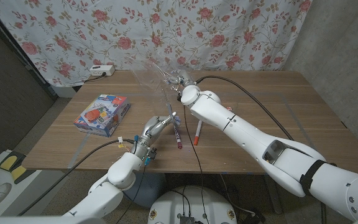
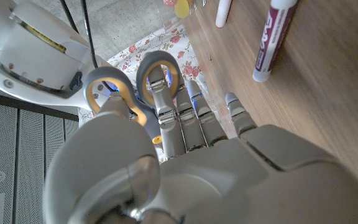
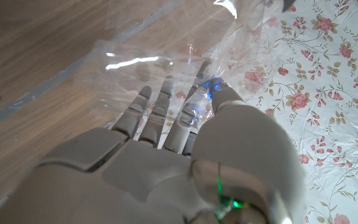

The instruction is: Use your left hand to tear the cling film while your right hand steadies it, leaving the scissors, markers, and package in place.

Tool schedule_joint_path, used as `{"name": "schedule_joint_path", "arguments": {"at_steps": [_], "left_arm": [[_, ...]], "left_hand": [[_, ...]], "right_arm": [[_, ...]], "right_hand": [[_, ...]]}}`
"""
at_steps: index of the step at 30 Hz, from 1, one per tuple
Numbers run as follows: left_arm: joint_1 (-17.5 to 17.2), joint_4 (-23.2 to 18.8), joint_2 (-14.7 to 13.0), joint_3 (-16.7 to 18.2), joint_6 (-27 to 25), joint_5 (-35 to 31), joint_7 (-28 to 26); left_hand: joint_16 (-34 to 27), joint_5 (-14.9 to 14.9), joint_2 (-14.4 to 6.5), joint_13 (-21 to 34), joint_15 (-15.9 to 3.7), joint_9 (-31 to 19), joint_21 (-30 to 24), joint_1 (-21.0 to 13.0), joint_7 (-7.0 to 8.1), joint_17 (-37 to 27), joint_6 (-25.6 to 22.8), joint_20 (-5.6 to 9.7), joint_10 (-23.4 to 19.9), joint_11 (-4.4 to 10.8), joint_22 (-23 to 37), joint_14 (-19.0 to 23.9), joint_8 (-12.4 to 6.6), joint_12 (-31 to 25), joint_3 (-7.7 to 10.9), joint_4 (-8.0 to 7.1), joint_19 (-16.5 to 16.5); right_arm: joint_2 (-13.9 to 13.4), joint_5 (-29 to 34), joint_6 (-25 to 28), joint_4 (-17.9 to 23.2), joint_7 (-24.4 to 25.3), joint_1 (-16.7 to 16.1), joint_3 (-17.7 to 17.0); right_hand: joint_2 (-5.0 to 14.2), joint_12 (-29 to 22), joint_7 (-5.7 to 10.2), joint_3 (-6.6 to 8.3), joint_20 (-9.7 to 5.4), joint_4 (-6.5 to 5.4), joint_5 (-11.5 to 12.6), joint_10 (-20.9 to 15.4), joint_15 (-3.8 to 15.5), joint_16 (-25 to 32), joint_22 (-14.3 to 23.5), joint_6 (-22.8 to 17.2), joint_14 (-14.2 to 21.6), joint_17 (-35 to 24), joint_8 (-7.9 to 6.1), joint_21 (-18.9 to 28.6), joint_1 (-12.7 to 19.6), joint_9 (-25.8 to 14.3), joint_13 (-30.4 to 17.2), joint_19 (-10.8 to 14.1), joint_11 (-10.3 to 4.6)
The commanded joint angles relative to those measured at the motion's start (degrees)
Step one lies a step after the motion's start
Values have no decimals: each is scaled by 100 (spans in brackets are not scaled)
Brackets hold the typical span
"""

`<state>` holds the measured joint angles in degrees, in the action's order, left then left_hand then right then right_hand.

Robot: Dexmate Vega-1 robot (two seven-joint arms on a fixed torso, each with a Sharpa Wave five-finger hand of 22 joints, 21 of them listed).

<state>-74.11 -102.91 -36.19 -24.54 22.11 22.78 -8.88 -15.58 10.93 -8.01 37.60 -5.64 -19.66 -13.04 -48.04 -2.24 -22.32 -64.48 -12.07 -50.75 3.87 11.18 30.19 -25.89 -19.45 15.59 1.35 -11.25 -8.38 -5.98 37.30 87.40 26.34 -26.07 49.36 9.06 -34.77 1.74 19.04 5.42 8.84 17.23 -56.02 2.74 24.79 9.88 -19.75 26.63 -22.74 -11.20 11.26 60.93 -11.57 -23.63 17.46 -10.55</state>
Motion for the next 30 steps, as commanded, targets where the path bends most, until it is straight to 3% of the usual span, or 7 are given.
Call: {"name": "schedule_joint_path", "arguments": {"at_steps": [1,21,30], "left_arm": [[73,148,-57,82,199,34,170],[86,322,-268,330,463,298,553],[164,414,-215,298,510,289,622]], "left_hand": [[-1,-16,-31,5,-35,5,-19,41,1,-21,-31,-20,-366,352,19,-1,-45,3,169,133,-43],[2,-27,-19,22,-56,9,-23,109,31,-49,-36,-20,-388,364,18,31,-75,-2,208,181,-66],[7,-33,-12,19,-60,22,-23,145,23,-67,-37,-19,-383,384,17,35,-82,6,220,202,-71]], "right_arm": [[-12,64,-45,-147,11,38,-3],[66,283,-195,-346,106,77,73],[109,258,-255,-470,57,81,49]], "right_hand": [[-57,-43,-20,-24,-11,-2,40,5,933,-12,10,-42,38,-13,-1,24,4,-11,-14,68,-16],[-52,-64,-19,-27,-20,-4,45,20,946,-20,10,-38,65,-30,-1,21,5,-11,-11,74,-15],[-55,-75,-19,-29,-26,-3,47,25,945,-30,10,-37,67,-35,-1,23,4,-12,-8,85,-16]]}}
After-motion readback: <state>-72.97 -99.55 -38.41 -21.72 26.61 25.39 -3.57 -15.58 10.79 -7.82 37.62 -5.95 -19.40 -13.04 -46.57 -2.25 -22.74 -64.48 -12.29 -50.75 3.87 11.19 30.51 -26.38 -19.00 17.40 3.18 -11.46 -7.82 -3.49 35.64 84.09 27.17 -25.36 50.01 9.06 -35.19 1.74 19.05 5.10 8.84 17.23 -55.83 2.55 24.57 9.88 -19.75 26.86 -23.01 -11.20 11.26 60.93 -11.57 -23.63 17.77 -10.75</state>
